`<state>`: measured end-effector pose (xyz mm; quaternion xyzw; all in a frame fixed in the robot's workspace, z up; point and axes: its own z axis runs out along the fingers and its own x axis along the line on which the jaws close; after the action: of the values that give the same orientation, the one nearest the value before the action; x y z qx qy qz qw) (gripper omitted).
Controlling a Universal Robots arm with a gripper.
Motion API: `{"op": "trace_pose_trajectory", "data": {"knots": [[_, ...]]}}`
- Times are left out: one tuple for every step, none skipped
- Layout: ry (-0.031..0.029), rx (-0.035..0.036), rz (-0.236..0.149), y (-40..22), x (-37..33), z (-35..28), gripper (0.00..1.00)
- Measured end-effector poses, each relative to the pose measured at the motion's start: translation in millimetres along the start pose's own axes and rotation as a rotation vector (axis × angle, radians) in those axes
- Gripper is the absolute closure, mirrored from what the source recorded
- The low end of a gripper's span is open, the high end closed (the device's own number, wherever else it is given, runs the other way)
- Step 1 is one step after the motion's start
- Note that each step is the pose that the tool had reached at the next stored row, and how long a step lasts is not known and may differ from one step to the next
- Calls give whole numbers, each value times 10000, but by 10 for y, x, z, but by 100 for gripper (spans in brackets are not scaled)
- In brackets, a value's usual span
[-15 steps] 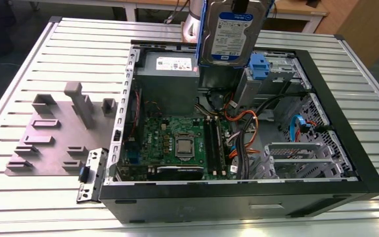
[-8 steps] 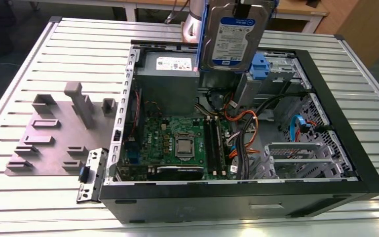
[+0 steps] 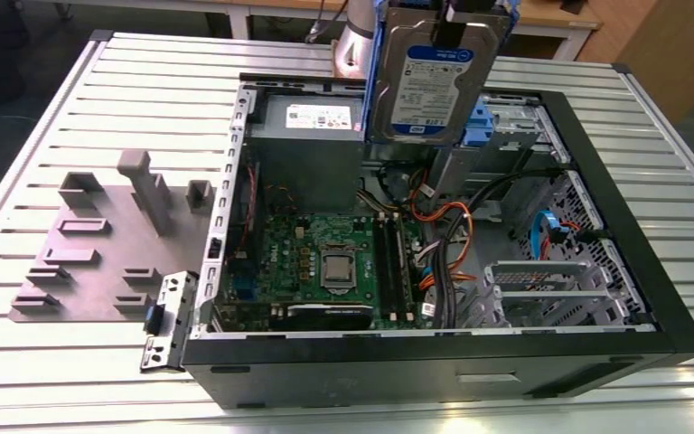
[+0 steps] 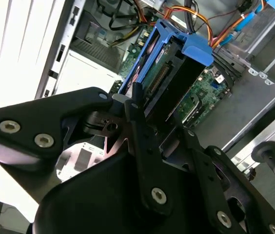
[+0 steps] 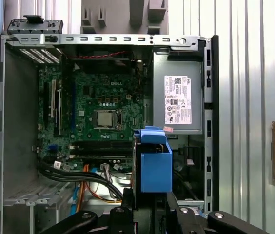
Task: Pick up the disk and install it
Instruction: 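Pick up the disk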
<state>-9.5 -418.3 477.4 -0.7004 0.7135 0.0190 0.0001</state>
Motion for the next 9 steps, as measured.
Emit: {"op": "trace_pose_trajectory", "data": {"knots": [[0, 0, 0, 0, 25, -1, 65], [1, 0, 0, -1, 49, -2, 65], [2, 0, -1, -2, 73, -3, 65], [1, 0, 0, -2, 96, -3, 65], [-1, 0, 0, -2, 117, -3, 65], [0, 0, 0, -3, 139, -4, 65], [0, 0, 1, -3, 160, -5, 65], [2, -1, 1, -3, 183, -6, 65], [1, 0, 0, -4, 208, -6, 65]]}}
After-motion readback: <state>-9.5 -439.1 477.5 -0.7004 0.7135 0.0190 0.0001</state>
